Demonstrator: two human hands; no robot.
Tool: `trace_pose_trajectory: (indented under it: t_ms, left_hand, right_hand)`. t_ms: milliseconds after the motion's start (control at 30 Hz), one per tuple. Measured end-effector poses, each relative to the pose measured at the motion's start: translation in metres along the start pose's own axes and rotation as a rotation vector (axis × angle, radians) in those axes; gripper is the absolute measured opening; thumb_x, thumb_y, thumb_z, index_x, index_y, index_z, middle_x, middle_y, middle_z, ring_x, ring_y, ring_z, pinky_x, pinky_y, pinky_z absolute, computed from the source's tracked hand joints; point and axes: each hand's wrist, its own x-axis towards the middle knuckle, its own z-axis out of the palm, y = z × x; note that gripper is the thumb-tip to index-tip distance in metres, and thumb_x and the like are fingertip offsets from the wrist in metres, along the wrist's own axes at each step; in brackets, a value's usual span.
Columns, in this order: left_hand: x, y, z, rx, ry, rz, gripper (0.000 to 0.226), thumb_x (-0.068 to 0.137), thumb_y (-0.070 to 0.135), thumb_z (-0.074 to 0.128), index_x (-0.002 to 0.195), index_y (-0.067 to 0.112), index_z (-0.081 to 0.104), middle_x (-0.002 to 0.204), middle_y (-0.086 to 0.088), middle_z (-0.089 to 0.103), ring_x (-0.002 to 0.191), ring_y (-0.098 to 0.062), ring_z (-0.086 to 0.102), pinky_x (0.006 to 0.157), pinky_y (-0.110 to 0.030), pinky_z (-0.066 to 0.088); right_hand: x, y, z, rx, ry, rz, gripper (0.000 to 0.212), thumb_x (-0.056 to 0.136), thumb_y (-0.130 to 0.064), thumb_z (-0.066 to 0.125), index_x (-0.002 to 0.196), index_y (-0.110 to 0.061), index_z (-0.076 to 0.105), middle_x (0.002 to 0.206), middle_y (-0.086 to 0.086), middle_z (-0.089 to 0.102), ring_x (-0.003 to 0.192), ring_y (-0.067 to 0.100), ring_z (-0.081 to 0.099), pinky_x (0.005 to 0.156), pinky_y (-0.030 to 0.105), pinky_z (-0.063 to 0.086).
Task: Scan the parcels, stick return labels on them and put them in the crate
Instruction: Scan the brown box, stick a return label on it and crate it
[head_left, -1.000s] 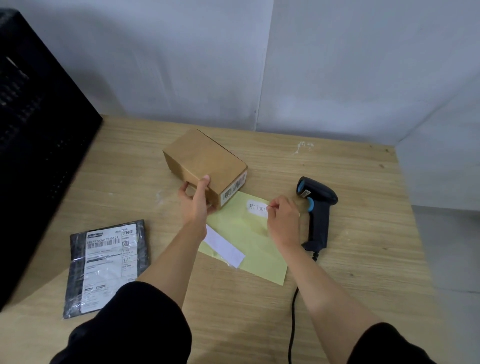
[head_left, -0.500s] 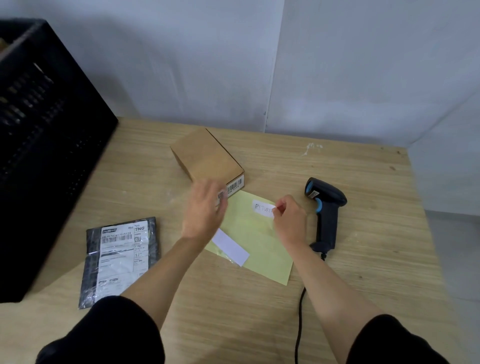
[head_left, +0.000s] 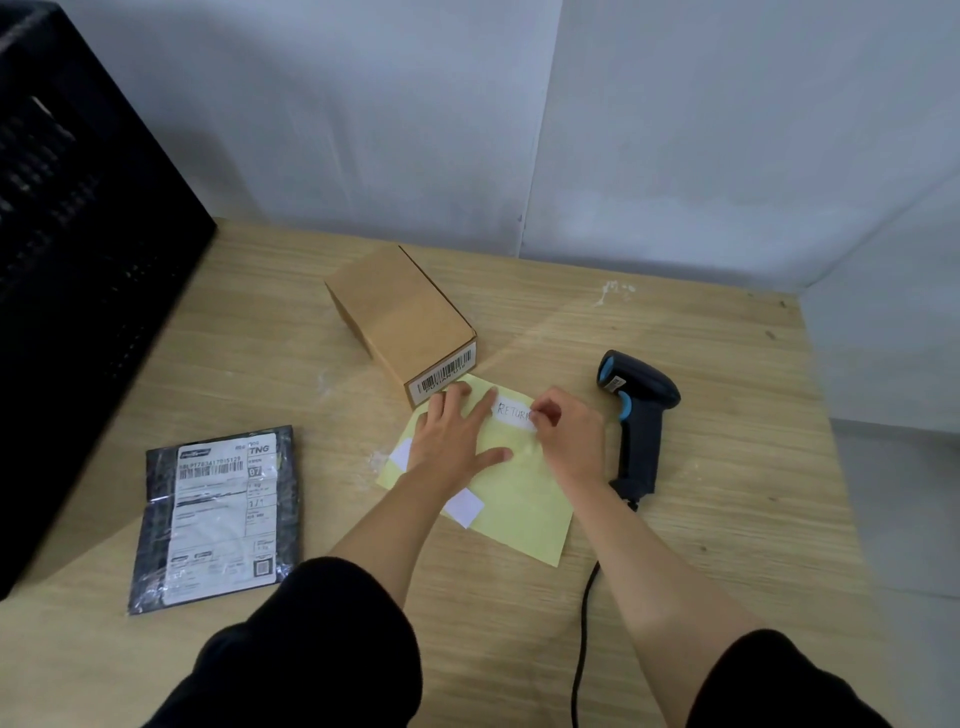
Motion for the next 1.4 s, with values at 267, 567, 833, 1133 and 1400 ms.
trace_pose_trajectory:
  t_ms: [267, 567, 833, 1133, 1400]
  left_hand:
    - [0.007, 0.003, -0.008, 0.058, -0.062, -0.030, 0.089, 0.080, 0.068, 0.052, 0.151, 0.036, 0.008, 0.144, -0.003, 0.016, 0.133, -0.023, 0.019, 0.109, -0.035, 0.025]
    - [0.010, 0.000, -0.007, -0.056, -0.071, -0.049, 0.093, 0.075, 0.065, 0.062, 0.150, 0.040, 0.012, 0.142, 0.000, 0.015, 0.131, -0.022, 0.017, 0.108, -0.035, 0.022]
    - [0.004, 0.019, 0.013, -0.122, 0.012, -0.193, 0.113, 0.058, 0.085, 0.055, 0.149, 0.039, 0.005, 0.145, 0.001, 0.010, 0.134, -0.023, 0.011, 0.109, -0.037, 0.017]
    - [0.006, 0.020, 0.014, -0.094, 0.026, -0.213, 0.126, 0.055, 0.084, 0.058, 0.150, 0.027, -0.002, 0.146, -0.002, 0.012, 0.135, -0.025, 0.014, 0.110, -0.038, 0.018]
    - [0.007, 0.017, 0.017, -0.096, 0.033, -0.209, 0.129, 0.053, 0.086, 0.058, 0.150, 0.025, -0.002, 0.147, -0.002, 0.011, 0.136, -0.024, 0.012, 0.111, -0.038, 0.017]
  right_hand:
    - [-0.006, 0.002, -0.006, -0.155, -0.004, -0.279, 0.006, 0.087, -0.002, 0.060, 0.083, -0.002, 0.064, 0.086, 0.006, 0.066, 0.092, 0.025, 0.055, 0.073, 0.030, 0.042]
    - [0.001, 0.003, -0.007, -0.160, -0.116, -0.219, 0.007, 0.091, -0.006, 0.055, 0.090, -0.004, 0.062, 0.091, 0.007, 0.064, 0.090, 0.020, 0.054, 0.075, 0.027, 0.043]
    - [0.013, -0.004, -0.014, 0.066, -0.171, 0.069, 0.010, 0.086, -0.004, 0.060, 0.078, -0.011, 0.062, 0.069, -0.007, 0.057, 0.064, 0.007, 0.052, 0.054, 0.015, 0.038]
    - [0.034, -0.013, -0.016, 0.195, -0.238, 0.381, 0.015, 0.074, 0.003, 0.063, 0.087, 0.009, 0.068, 0.068, 0.011, 0.060, 0.064, 0.022, 0.053, 0.061, 0.030, 0.043]
    - [0.037, -0.017, -0.012, 0.317, -0.198, 0.492, 0.013, 0.066, 0.005, 0.066, 0.072, -0.006, 0.061, 0.072, 0.011, 0.054, 0.066, 0.020, 0.047, 0.061, 0.031, 0.038]
